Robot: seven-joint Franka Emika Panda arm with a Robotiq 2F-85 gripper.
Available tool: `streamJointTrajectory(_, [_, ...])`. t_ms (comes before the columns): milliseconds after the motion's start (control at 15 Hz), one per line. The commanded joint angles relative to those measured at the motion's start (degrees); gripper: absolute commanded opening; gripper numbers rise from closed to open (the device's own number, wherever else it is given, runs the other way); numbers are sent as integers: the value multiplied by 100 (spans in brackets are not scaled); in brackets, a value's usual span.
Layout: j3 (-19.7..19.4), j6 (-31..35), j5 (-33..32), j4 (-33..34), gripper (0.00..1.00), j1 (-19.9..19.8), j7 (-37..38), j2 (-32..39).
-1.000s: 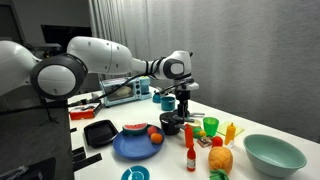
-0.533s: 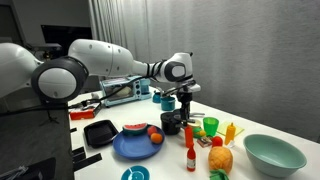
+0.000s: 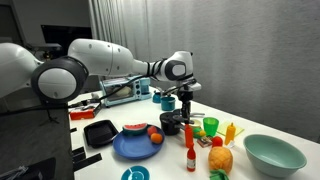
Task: Uncover the small black pot
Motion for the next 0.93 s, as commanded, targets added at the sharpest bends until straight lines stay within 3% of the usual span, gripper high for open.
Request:
streamJointTrajectory(0, [60, -254, 92, 274, 7, -58, 6, 81])
streamJointTrajectory(533, [194, -493, 219, 453, 7, 59, 37, -170])
streamJointTrajectory(867, [59, -554, 92, 521, 7, 64, 277, -266])
